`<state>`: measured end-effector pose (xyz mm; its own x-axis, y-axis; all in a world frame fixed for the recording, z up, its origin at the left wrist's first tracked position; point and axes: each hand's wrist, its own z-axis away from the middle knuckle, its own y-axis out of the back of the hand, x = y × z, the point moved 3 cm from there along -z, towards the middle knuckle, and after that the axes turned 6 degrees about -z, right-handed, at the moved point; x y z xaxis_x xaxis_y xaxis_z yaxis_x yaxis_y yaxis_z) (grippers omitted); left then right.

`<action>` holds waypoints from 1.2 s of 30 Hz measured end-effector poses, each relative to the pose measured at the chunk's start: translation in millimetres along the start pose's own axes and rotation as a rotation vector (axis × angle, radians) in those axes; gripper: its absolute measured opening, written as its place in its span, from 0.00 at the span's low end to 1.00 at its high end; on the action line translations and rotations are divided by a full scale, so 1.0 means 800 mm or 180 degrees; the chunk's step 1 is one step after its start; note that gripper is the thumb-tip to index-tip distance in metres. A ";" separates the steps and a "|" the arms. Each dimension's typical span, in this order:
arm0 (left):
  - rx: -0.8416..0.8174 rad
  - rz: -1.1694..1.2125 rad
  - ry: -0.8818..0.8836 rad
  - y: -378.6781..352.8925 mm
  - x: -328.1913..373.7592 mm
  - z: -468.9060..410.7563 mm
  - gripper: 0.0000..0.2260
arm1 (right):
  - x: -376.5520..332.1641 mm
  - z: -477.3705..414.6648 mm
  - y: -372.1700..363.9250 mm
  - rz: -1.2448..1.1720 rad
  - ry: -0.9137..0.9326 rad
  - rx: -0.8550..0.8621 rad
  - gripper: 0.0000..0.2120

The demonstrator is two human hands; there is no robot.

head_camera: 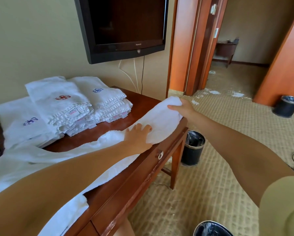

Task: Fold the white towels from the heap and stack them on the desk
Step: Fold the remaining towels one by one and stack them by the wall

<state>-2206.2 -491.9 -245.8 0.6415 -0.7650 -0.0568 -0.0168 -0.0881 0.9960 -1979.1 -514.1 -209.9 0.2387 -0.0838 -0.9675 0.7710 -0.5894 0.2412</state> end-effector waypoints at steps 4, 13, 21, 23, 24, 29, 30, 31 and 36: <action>0.0369 -0.0118 0.0112 0.006 -0.020 -0.019 0.30 | -0.019 -0.047 -0.014 0.0457 0.0348 0.0363 0.25; 0.0147 0.0248 0.0064 -0.031 -0.031 -0.033 0.23 | 0.030 -0.055 -0.079 0.3069 0.0125 0.0690 0.23; 0.0048 0.0597 0.0058 -0.013 -0.042 -0.021 0.29 | 0.041 -0.030 -0.127 0.3298 0.0554 -0.0499 0.21; -0.0169 0.0651 0.0215 -0.005 -0.063 -0.001 0.35 | 0.038 -0.027 -0.129 0.3373 0.0321 -0.0764 0.23; -0.0261 0.0647 0.0291 0.001 -0.076 0.011 0.36 | 0.032 -0.023 -0.131 0.3301 0.0296 -0.0765 0.23; -0.0951 0.0599 0.0792 0.038 -0.175 0.096 0.42 | -0.023 0.031 -0.185 0.2049 0.1056 -0.1004 0.15; -0.1153 0.0543 0.0951 0.045 -0.198 0.117 0.43 | -0.035 0.051 -0.203 0.1864 0.1143 -0.1335 0.14; -0.1363 0.0476 0.1109 0.052 -0.220 0.140 0.45 | -0.045 0.072 -0.223 0.1724 0.1185 -0.1715 0.12; -0.1633 0.0154 0.1798 0.074 -0.292 0.242 0.45 | -0.065 0.152 -0.312 0.1720 0.0732 -0.2987 0.26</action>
<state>-2505.8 -442.1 -187.1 0.9462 -0.3057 -0.1057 0.2150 0.3502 0.9117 -2255.9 -460.7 -228.8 0.7078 0.0623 -0.7036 0.6504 0.3313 0.6836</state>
